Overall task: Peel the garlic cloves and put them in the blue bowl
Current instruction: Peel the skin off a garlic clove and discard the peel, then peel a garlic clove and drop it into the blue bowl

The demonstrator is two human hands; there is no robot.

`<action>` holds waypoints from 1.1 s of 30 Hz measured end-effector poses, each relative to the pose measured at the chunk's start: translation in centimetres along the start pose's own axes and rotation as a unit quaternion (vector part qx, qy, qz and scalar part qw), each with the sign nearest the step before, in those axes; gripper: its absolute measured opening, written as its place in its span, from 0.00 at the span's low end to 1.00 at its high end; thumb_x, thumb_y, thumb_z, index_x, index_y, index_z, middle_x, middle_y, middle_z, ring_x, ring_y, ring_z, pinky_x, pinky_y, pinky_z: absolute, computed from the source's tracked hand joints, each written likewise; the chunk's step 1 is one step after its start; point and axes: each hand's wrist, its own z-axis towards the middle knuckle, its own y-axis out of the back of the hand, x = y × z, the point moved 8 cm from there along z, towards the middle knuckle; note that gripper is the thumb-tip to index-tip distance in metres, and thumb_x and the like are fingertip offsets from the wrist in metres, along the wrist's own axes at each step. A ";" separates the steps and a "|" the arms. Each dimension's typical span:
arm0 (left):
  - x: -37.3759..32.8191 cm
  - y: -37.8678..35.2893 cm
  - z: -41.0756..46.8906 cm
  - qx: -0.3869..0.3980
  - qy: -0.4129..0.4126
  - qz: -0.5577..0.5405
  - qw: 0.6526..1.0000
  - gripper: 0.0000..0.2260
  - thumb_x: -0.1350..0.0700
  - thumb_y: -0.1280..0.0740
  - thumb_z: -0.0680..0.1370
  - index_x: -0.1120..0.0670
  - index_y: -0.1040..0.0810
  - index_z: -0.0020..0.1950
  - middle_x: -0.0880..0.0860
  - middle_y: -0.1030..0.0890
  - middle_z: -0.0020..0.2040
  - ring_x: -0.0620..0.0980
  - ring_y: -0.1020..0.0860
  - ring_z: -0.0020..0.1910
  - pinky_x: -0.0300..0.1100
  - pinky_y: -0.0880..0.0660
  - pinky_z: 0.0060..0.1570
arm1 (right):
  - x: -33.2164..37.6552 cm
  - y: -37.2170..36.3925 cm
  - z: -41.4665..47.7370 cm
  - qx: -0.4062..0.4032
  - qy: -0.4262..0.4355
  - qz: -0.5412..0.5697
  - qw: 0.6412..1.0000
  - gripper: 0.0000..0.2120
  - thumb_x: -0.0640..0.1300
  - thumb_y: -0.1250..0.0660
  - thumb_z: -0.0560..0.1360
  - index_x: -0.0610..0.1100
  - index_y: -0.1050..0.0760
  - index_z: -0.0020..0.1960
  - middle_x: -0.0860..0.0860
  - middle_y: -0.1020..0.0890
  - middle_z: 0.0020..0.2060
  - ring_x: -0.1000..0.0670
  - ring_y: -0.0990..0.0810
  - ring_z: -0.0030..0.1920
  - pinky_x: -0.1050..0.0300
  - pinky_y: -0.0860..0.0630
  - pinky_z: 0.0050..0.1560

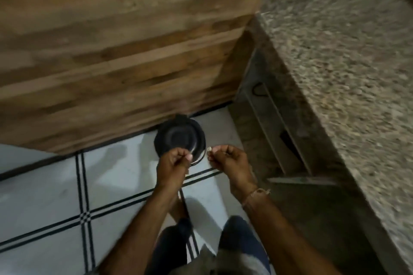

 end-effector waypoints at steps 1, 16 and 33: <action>0.4 1.3 1.5 -0.001 0.007 0.000 1.000 0.08 0.62 0.30 0.80 0.53 0.19 0.43 0.48 0.19 0.33 0.44 0.23 0.32 0.38 0.24 0.36 | -0.4 -1.6 0.9 -0.002 -0.005 -0.001 1.000 0.07 0.33 0.31 0.81 0.28 0.20 0.53 0.39 0.15 0.43 0.49 0.16 0.41 0.61 0.17 0.44; 10.2 7.3 17.1 -0.018 0.180 -0.032 0.983 0.06 0.59 0.30 0.82 0.52 0.19 0.46 0.55 0.18 0.40 0.53 0.21 0.41 0.51 0.20 0.50 | -11.3 -10.9 14.9 -0.061 -0.162 -0.003 0.985 0.05 0.30 0.30 0.79 0.36 0.20 0.45 0.41 0.17 0.38 0.46 0.17 0.39 0.56 0.16 0.43; 34.7 -5.8 34.4 -0.008 0.404 -0.207 0.891 0.09 0.62 0.39 0.86 0.53 0.25 0.48 0.54 0.21 0.48 0.50 0.21 0.44 0.42 0.18 0.40 | -32.3 -10.5 32.3 -0.095 -0.330 0.036 0.939 0.16 0.35 0.41 0.86 0.38 0.31 0.73 0.44 0.19 0.45 0.46 0.19 0.44 0.52 0.17 0.46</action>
